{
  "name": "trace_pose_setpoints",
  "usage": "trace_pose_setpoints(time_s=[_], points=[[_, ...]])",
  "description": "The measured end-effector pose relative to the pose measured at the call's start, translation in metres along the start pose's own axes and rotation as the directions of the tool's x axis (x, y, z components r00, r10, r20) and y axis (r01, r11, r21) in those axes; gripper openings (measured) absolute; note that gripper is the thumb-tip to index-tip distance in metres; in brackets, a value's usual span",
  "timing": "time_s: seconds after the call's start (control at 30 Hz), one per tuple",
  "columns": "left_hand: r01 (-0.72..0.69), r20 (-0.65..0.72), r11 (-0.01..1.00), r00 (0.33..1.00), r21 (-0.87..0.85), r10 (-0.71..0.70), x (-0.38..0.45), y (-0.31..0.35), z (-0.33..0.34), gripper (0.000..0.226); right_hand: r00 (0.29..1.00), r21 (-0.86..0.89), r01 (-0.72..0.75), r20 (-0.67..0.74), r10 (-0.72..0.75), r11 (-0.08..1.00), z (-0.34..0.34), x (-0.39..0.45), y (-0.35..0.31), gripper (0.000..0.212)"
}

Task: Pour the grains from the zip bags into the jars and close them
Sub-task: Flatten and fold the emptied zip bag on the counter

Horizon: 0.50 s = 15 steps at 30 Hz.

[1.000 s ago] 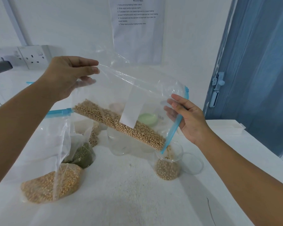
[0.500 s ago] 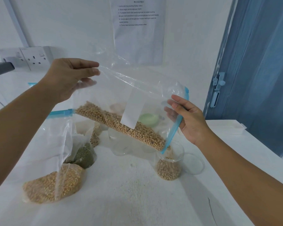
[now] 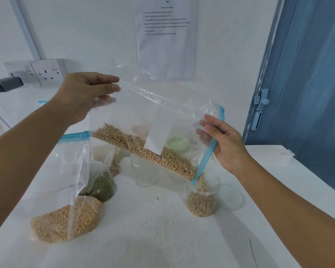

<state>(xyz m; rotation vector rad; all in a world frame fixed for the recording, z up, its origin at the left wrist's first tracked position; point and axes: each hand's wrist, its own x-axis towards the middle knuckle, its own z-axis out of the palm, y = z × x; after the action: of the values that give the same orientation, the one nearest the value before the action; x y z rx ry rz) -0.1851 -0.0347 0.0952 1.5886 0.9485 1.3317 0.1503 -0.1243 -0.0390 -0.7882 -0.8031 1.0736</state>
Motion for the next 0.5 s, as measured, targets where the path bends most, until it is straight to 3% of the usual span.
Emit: trace_pose_setpoints(time_s=[0.1, 0.5], points=[[-0.014, -0.011, 1.0, 1.0, 0.012, 0.014, 0.0002, 0.002, 0.0015, 0.025, 1.0, -0.002, 0.002, -0.001, -0.002, 1.0, -0.0003, 0.0022, -0.0014, 0.032], [-0.011, -0.001, 1.0, 1.0, 0.023, 0.011, 0.0029, -0.0004, 0.0016, 0.04, 1.0, -0.004, -0.001, -0.01, 0.001, 1.0, -0.0041, 0.0021, -0.0009, 0.03]])
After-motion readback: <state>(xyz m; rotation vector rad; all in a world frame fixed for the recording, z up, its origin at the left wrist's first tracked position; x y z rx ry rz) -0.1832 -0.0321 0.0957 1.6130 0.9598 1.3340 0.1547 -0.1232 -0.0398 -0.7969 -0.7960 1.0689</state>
